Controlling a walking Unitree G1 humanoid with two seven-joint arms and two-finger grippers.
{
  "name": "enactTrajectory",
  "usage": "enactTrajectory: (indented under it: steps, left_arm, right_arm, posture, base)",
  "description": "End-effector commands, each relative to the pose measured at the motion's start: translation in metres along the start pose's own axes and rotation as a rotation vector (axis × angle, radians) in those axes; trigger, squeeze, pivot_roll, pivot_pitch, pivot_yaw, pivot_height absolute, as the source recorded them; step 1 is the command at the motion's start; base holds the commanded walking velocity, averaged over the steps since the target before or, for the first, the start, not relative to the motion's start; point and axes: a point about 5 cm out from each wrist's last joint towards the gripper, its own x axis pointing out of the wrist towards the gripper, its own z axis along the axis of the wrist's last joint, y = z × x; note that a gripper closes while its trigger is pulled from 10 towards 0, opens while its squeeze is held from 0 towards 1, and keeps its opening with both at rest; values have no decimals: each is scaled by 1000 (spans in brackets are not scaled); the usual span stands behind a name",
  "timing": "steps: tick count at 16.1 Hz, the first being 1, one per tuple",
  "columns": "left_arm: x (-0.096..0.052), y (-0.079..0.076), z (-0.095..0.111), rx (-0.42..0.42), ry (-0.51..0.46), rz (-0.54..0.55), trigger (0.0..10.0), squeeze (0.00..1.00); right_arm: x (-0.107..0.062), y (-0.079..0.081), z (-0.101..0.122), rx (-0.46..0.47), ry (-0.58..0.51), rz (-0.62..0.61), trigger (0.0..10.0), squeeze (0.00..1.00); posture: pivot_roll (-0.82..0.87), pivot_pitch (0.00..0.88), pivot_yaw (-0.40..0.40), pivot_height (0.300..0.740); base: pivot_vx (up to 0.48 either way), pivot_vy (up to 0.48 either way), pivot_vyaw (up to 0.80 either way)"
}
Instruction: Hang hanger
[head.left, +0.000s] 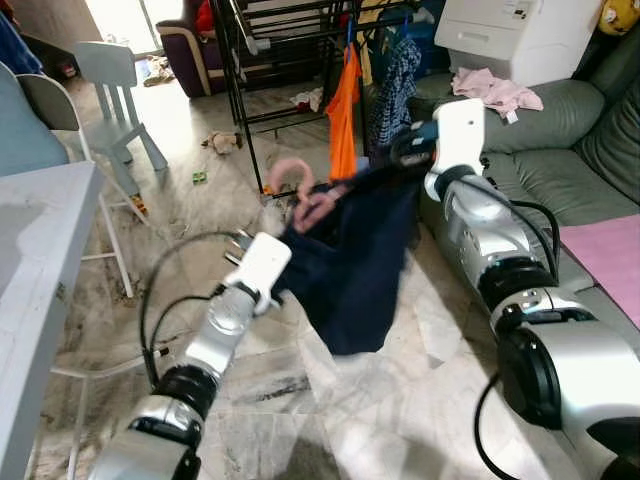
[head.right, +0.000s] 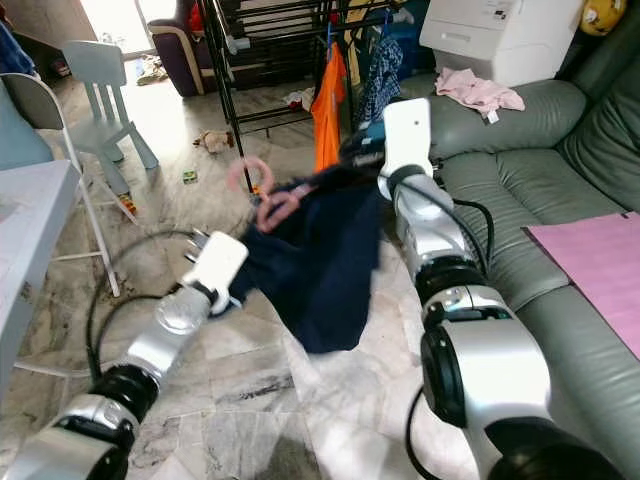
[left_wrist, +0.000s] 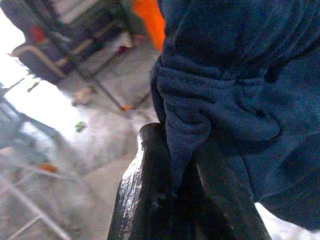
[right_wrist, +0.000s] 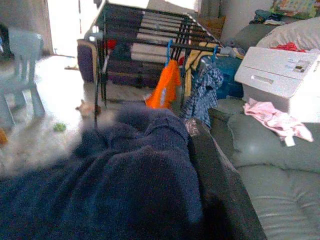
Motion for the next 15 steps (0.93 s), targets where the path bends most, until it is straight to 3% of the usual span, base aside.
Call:
enactTrajectory:
  steps: [1,4,6,7,9,10,13,14,15]
  left_arm:
    - [-2,18,-6,-12,25,83,0,0]
    - [-7,37,-3,56,-27,84,0,0]
    - [-11,46,-8,74,-25,100,0,0]
    - [-13,49,-13,88,-7,107,0,0]
    - [-13,45,-18,104,24,120,0,0]
    - [-11,39,-18,107,35,114,0,0]
    - [-5,25,-12,25,36,115,0,0]
    - [-1,21,-4,5,18,106,0,0]
    - [1,19,2,-19,5,107,0,0]
  right_arm:
    - [-2,-16,2,-26,-22,-54,0,0]
    - [-14,-57,-14,-122,51,-248,0,0]
    - [-19,-70,-19,-131,80,-323,0,0]
    - [-19,-66,-22,-82,90,-299,0,0]
    - [-13,-42,-21,-22,68,-197,0,0]
    - [-10,-21,-19,6,50,-104,0,0]
    - [-12,32,-23,103,27,160,0,0]
    - [-22,65,-34,111,58,374,0,0]
    - [-37,85,-51,92,112,531,0,0]
  posture:
    - [-135,0,58,740]
    - [-132,0,59,740]
    - [-127,0,58,740]
    - [-123,0,57,740]
    - [-124,0,57,740]
    - [-124,0,57,740]
    - [-129,0,57,740]
    - [-132,0,55,740]
    - [-132,0,55,740]
  base:
    - [0,0,0]
    - [0,0,0]
    - [0,0,0]
    - [0,0,0]
    - [0,0,0]
    - [0,0,0]
    - [0,0,0]
    - [0,0,0]
    - [0,0,0]
